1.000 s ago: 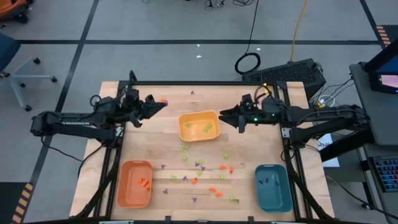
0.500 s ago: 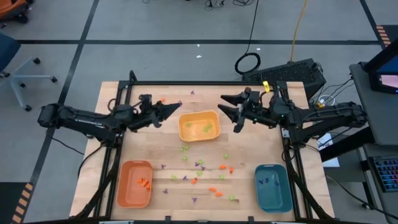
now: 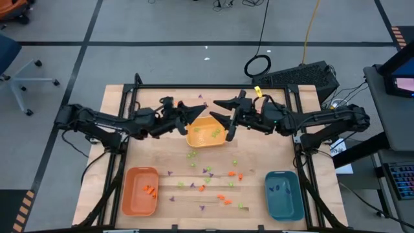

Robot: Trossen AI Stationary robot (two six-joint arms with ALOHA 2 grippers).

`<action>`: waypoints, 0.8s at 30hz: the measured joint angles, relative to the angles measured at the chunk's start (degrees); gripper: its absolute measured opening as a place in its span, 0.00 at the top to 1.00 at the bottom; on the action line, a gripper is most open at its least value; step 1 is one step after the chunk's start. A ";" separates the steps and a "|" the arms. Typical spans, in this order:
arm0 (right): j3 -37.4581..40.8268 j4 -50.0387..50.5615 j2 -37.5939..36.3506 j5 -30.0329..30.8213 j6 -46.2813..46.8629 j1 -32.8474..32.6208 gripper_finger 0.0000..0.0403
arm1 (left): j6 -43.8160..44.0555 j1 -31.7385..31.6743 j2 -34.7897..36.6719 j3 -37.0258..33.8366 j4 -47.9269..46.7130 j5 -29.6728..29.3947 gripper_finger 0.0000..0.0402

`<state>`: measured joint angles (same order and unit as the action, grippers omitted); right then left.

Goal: Sort Halloween decoration
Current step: Put the violet witch hat toy into the blue bin

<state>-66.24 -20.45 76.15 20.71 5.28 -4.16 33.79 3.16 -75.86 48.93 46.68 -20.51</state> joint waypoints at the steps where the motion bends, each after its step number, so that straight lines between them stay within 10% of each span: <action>1: -0.35 -0.60 0.50 0.01 0.03 0.01 0.50 | -0.55 0.00 -0.57 0.86 0.00 0.00 1.00; 24: -1.11 -2.05 1.26 3.28 2.95 -0.09 0.69 | -5.69 0.00 -3.79 5.40 -0.97 -3.85 1.00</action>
<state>-67.35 -22.50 77.41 23.99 8.23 -4.25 28.10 3.16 -79.66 54.33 45.70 -24.36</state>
